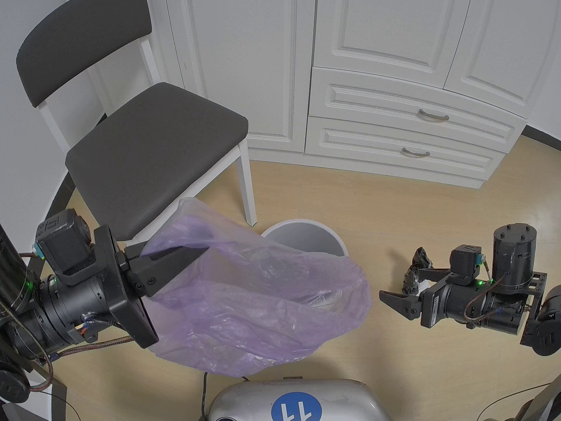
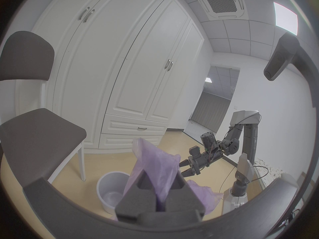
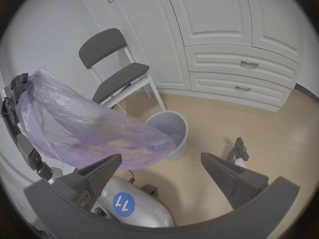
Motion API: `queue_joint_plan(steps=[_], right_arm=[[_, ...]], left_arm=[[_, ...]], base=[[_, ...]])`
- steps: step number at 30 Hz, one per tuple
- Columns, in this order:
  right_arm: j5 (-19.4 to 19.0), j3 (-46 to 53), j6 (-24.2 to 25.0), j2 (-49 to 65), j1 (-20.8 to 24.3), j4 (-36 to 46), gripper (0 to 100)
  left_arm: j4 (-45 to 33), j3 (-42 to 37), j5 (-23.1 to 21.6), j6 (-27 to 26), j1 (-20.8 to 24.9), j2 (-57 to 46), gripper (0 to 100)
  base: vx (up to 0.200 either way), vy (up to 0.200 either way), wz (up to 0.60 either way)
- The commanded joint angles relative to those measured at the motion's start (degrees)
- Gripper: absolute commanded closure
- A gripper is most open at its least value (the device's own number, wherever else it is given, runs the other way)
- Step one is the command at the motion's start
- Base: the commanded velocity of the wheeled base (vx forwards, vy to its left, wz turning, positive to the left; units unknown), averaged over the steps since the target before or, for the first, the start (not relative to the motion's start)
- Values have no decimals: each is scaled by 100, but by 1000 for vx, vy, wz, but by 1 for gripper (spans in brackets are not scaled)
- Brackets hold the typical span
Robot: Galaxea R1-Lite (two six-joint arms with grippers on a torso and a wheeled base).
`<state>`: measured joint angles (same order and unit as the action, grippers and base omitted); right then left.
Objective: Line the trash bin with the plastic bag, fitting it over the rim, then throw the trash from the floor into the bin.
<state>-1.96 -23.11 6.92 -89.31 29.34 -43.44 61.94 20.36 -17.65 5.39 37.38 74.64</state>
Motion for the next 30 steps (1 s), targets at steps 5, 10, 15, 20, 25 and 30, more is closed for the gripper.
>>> queue_joint_plan(steps=[5, 10, 15, 20, 25, 30], right_arm=[[-67, -79, 46, -430, -60, -86, 0], [-76, -176, 55, -851, -139, -104, 0], [-23, -378, 336, -1440, -131, -526, 0], [-6, -246, 679, -1827, 10, -1633, 0], [-15, -18, 652, -1976, 212, -1923, 0], [-67, 140, 608, -2003, 388, -1914, 0]], left_arm=[[11, -32, -1, -3, 59, -38, 100], [11, -41, -10, 6, 173, -152, 100], [11, -102, -63, 15, 393, -398, 100], [-7, -173, -327, 41, 420, -565, 100], [2, -155, -371, 156, 411, -556, 100], [11, -93, -353, 331, 411, -565, 100]], base=[[0, 0, 0], [0, 0, 0], [0, 0, 0], [0, 0, 0], [0, 0, 0], [0, 0, 0]])
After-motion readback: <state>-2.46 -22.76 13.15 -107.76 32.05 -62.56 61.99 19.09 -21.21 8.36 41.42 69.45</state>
